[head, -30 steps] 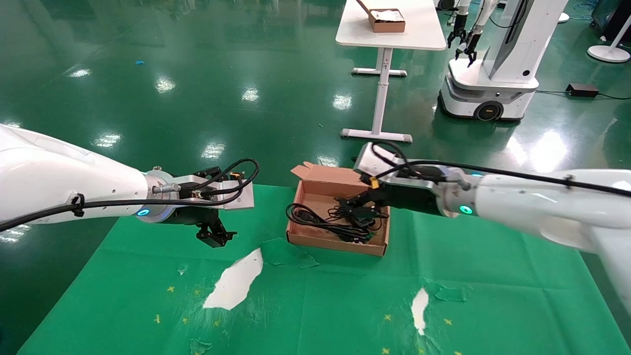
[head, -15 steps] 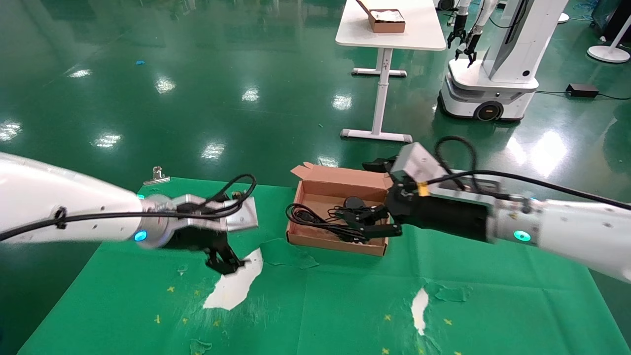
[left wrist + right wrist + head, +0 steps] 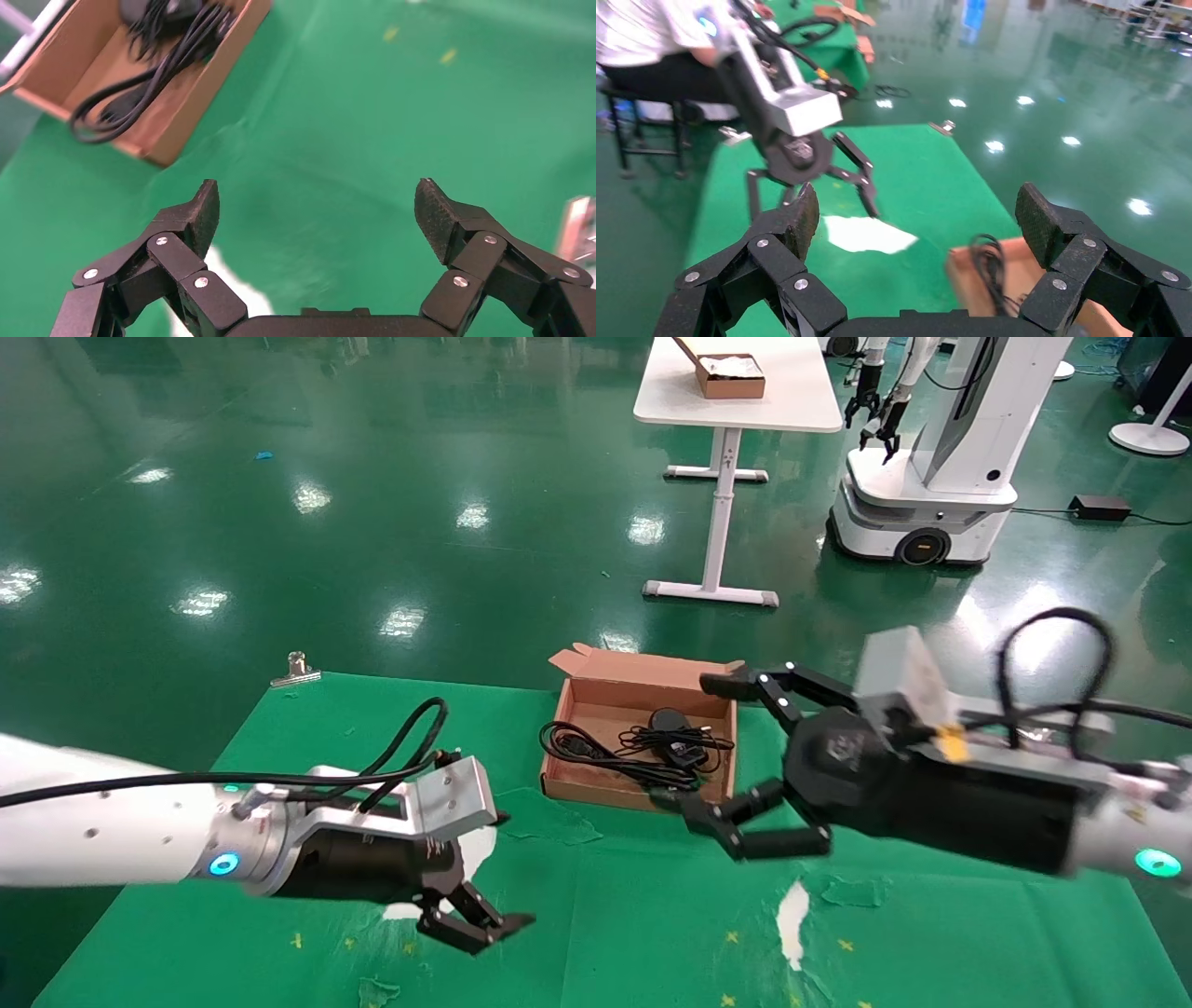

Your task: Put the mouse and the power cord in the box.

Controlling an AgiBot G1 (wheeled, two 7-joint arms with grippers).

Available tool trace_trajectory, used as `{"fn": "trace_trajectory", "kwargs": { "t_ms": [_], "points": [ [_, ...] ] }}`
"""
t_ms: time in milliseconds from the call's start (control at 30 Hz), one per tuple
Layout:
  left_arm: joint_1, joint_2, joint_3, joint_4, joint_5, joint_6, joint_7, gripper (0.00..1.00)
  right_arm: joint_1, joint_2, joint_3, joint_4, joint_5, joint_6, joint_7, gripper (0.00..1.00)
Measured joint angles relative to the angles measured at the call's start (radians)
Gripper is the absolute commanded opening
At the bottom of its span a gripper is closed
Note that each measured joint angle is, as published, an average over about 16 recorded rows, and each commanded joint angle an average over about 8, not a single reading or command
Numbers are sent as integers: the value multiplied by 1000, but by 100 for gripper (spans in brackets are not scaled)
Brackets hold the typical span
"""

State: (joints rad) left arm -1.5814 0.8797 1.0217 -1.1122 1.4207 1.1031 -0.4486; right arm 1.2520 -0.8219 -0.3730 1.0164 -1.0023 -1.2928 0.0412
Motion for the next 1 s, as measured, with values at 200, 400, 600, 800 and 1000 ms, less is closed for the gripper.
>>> {"fn": "trace_trajectory", "kwargs": {
  "t_ms": [200, 400, 600, 800, 1000],
  "points": [
    [83, -44, -122, -28, -113, 64, 43, 100, -64, 76, 34, 96, 98, -73, 53, 100],
    [166, -88, -243, -56, -226, 129, 85, 100, -124, 147, 65, 187, 190, -142, 102, 100],
    [249, -132, -364, -84, -339, 193, 128, 100, -162, 193, 85, 245, 249, -186, 134, 100],
    [332, -176, -486, -113, -452, 257, 171, 100, -177, 211, 93, 267, 272, -203, 146, 100],
    [414, -219, -605, -140, -563, 320, 213, 100, -177, 211, 92, 267, 272, -203, 146, 100]
  ]
}}
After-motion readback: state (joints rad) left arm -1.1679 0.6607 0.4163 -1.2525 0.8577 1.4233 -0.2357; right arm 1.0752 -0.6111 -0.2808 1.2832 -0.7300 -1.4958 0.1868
